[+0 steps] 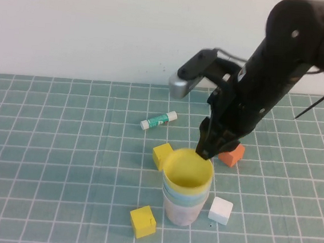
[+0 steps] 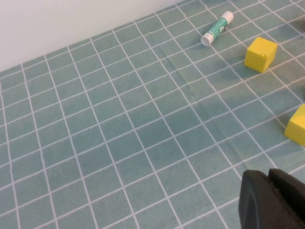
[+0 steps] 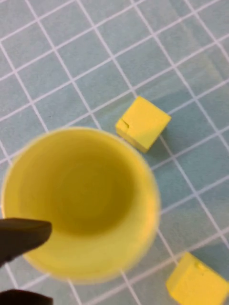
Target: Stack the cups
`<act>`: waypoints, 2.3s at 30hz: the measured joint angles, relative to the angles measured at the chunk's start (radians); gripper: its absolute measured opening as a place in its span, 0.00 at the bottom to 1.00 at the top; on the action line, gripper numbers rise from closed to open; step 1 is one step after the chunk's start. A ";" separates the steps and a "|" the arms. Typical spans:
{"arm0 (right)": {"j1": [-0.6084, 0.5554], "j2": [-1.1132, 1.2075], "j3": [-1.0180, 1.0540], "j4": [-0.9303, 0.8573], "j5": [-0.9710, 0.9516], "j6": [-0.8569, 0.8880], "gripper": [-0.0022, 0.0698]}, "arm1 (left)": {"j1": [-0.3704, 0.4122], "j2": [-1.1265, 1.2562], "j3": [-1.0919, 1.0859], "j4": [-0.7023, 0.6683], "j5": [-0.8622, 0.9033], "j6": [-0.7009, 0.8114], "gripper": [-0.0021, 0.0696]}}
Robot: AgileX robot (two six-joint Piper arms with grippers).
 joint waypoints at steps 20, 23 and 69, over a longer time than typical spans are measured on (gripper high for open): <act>0.000 -0.853 0.694 0.297 -0.478 -0.313 0.04 | 0.000 0.000 0.065 -0.184 -0.120 -0.018 0.03; 0.000 -0.984 0.820 0.381 -0.557 -0.400 0.03 | 0.000 0.000 0.081 -0.219 -0.123 -0.019 0.03; -0.294 -1.637 1.520 -0.013 -0.917 -0.162 0.03 | 0.000 0.000 0.083 -0.238 -0.080 -0.033 0.03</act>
